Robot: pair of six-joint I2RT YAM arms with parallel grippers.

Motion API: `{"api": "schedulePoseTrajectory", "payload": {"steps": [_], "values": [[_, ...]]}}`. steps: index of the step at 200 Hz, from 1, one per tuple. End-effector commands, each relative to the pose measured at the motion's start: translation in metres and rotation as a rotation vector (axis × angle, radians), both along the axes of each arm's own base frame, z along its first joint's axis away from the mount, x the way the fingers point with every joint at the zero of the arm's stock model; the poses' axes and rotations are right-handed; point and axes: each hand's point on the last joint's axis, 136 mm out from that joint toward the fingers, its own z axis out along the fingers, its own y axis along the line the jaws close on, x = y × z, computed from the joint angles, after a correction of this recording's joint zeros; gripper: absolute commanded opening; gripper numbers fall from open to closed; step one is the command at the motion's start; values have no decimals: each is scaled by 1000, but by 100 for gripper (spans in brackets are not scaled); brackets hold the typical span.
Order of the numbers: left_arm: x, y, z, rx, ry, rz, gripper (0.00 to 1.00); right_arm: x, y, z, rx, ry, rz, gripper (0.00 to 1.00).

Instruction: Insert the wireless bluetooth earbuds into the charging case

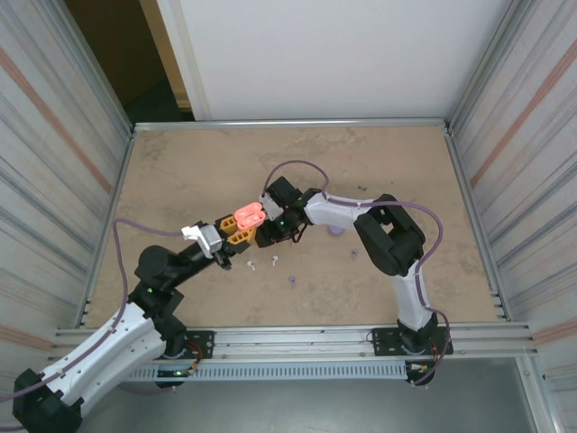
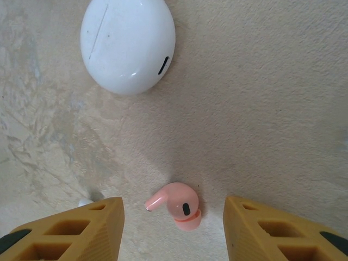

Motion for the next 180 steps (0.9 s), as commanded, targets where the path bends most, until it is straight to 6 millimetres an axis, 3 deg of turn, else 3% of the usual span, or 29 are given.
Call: {"api": "schedulePoseTrajectory", "payload": {"steps": [1,84,180], "values": [[2,2,5,-4,-30,21,0,-1,2,-6,-27,1,18,49],[3,-1,5,2,-27,11,0,-4,5,-11,-32,22,35,44],[5,-2,3,7,-21,12,0,-14,3,-20,-69,59,62,31]]}}
